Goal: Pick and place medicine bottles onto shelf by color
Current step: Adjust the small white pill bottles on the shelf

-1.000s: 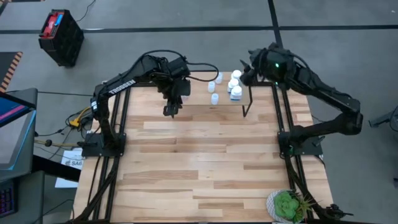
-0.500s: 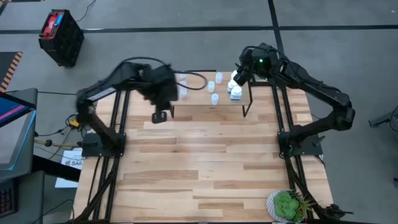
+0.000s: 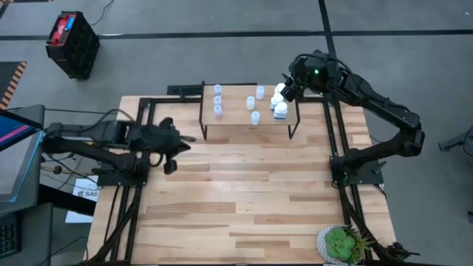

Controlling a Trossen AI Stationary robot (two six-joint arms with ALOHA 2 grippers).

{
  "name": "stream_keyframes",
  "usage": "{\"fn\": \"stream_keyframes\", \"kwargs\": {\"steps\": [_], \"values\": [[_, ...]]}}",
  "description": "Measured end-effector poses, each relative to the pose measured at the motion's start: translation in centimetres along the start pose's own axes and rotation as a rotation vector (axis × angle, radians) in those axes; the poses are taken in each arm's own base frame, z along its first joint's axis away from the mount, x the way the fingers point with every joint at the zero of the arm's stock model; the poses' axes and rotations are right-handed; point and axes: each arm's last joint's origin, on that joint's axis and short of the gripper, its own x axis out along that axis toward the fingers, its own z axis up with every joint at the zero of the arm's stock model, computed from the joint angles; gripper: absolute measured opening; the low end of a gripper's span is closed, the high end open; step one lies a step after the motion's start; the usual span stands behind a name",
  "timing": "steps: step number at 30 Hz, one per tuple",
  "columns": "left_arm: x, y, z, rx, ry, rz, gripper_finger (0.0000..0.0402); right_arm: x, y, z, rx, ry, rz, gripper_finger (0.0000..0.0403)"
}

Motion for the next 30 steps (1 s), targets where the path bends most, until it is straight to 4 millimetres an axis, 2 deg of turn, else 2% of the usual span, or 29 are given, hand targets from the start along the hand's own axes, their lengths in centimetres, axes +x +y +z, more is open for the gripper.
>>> {"fn": "stream_keyframes", "kwargs": {"steps": [4,9,14,17,23,30], "values": [[2.4,-0.5,-3.9,-0.035,-0.203,-0.026,0.0,0.0,0.0,0.0,0.005,0.004,0.006,0.0248],[5.4,-0.8,-7.4,-0.082,-0.415,-0.074,0.0,-0.1,0.2,0.0,0.009,0.0,0.014,0.0248],[7.3,-0.6,-10.2,-0.044,-0.445,-0.054,0.0,-0.6,-0.1,0.5,0.028,-0.017,0.015,0.0248],[7.5,-0.4,-11.5,-0.034,-0.444,-0.046,0.0,-1.0,-0.2,0.8,0.034,-0.02,0.028,0.0248],[6.7,0.2,-13.1,-0.035,-0.545,-0.057,0.0,-1.7,-0.7,2.4,0.066,-0.071,0.088,0.0248],[5.8,0.7,-14.4,-0.06,-0.639,-0.075,0.0,1.4,0.0,4.8,0.004,0.107,0.123,0.0248]]}}
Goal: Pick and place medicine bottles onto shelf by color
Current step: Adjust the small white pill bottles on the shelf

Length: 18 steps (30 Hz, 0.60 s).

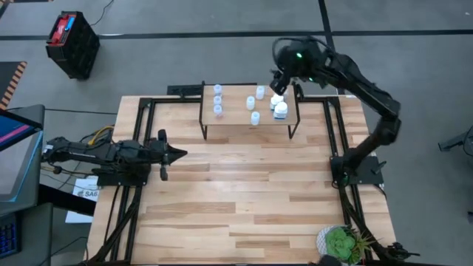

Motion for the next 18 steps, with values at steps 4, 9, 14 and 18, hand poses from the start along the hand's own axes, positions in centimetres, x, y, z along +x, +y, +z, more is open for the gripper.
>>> {"fn": "stream_keyframes", "kwargs": {"steps": [4,9,14,18], "values": [[-0.3,0.1,0.0,0.001,-0.018,0.0,0.0,2.0,-0.2,1.7,-0.024,0.09,0.02,0.0248],[-0.2,0.1,-0.2,0.071,0.0,0.002,0.0,5.2,-0.4,2.1,-0.042,0.256,0.127,0.0248],[-0.2,0.1,-0.5,0.115,0.026,-0.008,0.0,9.3,0.7,0.1,-0.089,0.475,0.169,0.0248],[-0.3,0.1,-0.7,0.113,0.052,-0.003,0.0,10.7,1.2,-0.8,-0.108,0.562,0.183,0.0248]]}}
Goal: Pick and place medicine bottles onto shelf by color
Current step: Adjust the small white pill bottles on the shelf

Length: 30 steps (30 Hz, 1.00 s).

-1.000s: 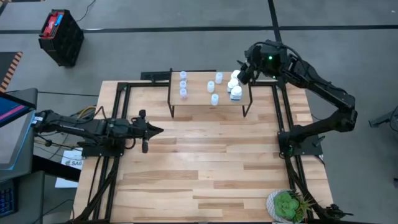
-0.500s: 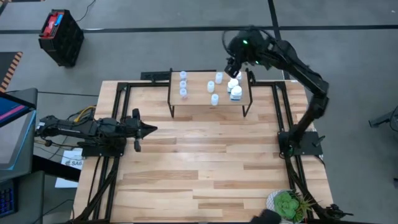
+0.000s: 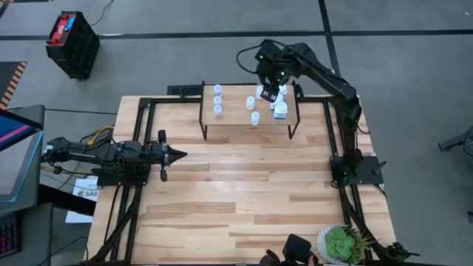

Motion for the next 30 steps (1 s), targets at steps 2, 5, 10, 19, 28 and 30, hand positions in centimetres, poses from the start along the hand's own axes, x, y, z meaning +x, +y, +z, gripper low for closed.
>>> {"fn": "stream_keyframes", "kwargs": {"steps": [2,5,10,19,28,30], "values": [[0.0,0.0,-0.1,-0.004,0.012,0.0,0.0,0.2,0.0,0.2,0.004,-0.006,-0.002,0.0248],[0.0,0.0,-0.4,-0.012,0.027,-0.01,0.0,0.0,0.0,0.4,0.006,-0.032,-0.007,0.0248],[0.5,-0.5,-2.6,0.009,0.047,-0.124,0.0,-1.0,0.0,0.3,0.009,-0.073,-0.013,0.0248],[0.4,-0.5,-3.9,0.019,-0.039,-0.127,0.0,-1.6,0.0,0.4,0.031,-0.122,-0.02,0.0248],[0.5,-0.5,-4.3,-0.005,-0.065,-0.126,0.0,-1.4,0.7,0.8,0.02,-0.133,-0.012,0.0248],[0.5,-0.5,-4.4,-0.02,-0.055,-0.126,0.0,-1.4,0.8,0.7,0.026,-0.12,-0.007,0.0247]]}}
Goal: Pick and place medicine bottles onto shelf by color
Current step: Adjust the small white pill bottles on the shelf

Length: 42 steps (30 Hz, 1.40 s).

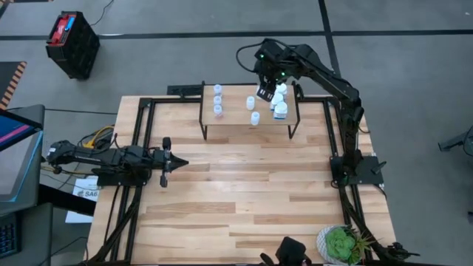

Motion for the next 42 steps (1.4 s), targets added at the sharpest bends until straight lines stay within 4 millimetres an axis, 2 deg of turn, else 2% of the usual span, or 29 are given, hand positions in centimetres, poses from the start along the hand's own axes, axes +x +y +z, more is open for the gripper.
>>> {"fn": "stream_keyframes", "kwargs": {"steps": [5,8,14,20,25,30,35,42], "values": [[0.1,0.0,-0.1,-0.005,0.008,0.001,0.0,0.9,0.4,0.3,-0.008,0.016,0.0,0.0211],[0.1,0.0,-0.1,-0.006,0.008,0.0,0.0,0.8,0.5,0.3,-0.008,0.008,0.0,0.0167],[0.0,0.0,-0.1,-0.006,0.008,-0.001,0.0,2.1,0.9,0.5,-0.015,0.052,0.008,0.0071],[0.0,0.0,-0.1,-0.006,0.007,0.0,0.0,4.2,1.5,0.6,-0.035,0.12,0.018,0.0012],[0.0,0.0,-0.1,-0.002,0.007,0.001,0.0,5.9,1.9,0.2,-0.065,0.226,-0.006,0.0012],[0.0,0.0,-0.1,-0.002,0.007,0.002,0.0,5.5,1.7,0.1,-0.048,0.227,-0.048,0.0024],[0.0,0.0,-0.1,-0.002,0.008,0.002,0.0,5.7,1.3,-0.3,-0.017,0.272,-0.05,0.0008],[0.0,0.0,-0.1,-0.002,0.008,0.002,0.0,6.9,1.4,-0.1,-0.013,0.292,-0.072,0.0015]]}}
